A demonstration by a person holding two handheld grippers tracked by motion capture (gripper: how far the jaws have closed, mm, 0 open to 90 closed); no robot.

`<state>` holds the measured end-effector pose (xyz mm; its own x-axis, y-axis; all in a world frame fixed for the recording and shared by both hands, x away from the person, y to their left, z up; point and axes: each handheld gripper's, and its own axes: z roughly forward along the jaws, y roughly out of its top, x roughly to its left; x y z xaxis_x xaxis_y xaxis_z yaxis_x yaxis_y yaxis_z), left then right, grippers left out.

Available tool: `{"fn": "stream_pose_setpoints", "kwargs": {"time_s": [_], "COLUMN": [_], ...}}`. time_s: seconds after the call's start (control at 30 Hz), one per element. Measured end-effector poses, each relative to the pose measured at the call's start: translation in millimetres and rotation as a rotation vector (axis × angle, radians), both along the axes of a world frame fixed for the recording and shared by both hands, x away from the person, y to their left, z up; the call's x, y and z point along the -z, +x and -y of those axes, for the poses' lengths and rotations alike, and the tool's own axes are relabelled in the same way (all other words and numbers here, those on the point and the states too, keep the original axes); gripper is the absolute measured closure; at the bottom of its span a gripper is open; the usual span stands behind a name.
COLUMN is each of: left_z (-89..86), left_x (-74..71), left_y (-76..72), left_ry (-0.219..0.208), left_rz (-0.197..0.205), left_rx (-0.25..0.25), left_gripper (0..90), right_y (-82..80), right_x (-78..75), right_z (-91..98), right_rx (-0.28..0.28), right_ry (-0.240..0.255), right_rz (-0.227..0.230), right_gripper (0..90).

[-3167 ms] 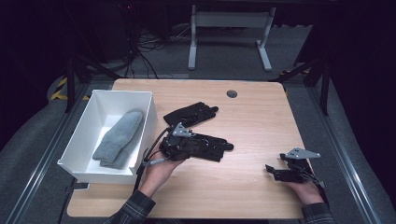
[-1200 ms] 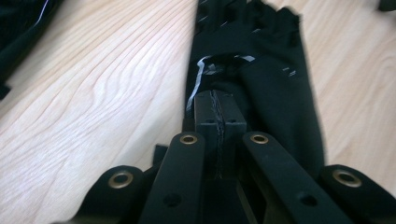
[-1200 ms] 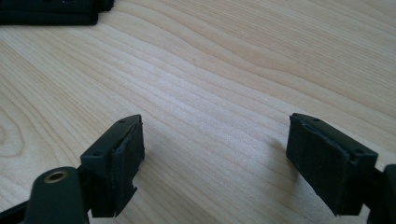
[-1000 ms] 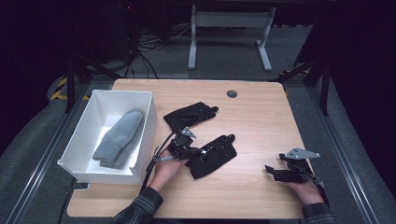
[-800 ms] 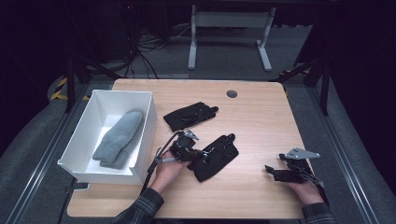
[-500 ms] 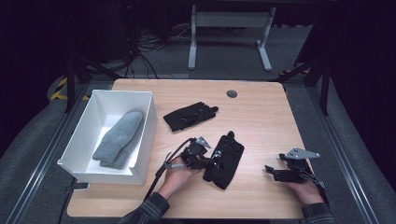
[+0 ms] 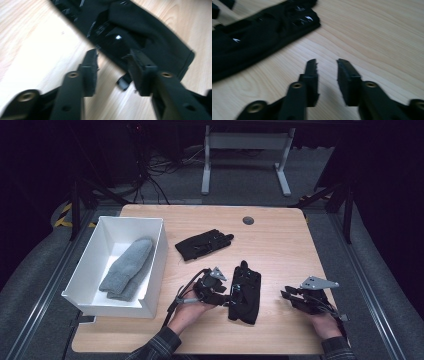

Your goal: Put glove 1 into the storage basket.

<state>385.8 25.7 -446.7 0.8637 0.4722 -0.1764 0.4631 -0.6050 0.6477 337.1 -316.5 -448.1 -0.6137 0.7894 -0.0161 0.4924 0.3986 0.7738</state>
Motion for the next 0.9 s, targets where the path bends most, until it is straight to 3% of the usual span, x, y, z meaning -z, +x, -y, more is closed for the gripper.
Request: {"fn": "stream_pose_setpoints", "kwargs": {"time_s": [0.07,0.13,0.2,0.27,0.43,0.57,0.9], "left_z": [-5.8,-12.2,-16.6,-27.1,-42.9,-46.4,-48.8], "left_x": [0.7,1.9,2.5,2.8,7.1,9.4,8.2], "left_y": [-0.5,-1.9,-2.8,-4.7,-6.0,-3.7,-2.0], "left_ry": [0.010,0.026,0.028,0.034,0.036,0.035,0.030], "left_rz": [0.007,0.019,0.024,0.021,0.035,0.028,0.040], "left_rx": [-0.005,-0.008,-0.018,-0.033,-0.041,-0.051,-0.076], "left_gripper": [46.0,38.5,32.7,27.8,22.4,21.6,21.9], "right_y": [1.4,4.5,6.5,11.8,14.7,16.3,9.9], "right_x": [-2.2,-2.7,-2.9,-2.1,4.3,11.5,10.9], "right_z": [-11.8,-24.4,-30.8,-51.0,-71.7,-74.7,-50.3], "right_rx": [-0.033,-0.068,-0.082,-0.123,-0.164,-0.160,-0.115], "right_ry": [0.011,0.046,0.046,0.056,0.025,-0.015,-0.035], "right_rz": [-0.002,-0.018,-0.026,-0.046,-0.071,-0.104,-0.093], "right_gripper": [88.8,89.5,89.6,89.7,89.7,89.7,89.6]}}
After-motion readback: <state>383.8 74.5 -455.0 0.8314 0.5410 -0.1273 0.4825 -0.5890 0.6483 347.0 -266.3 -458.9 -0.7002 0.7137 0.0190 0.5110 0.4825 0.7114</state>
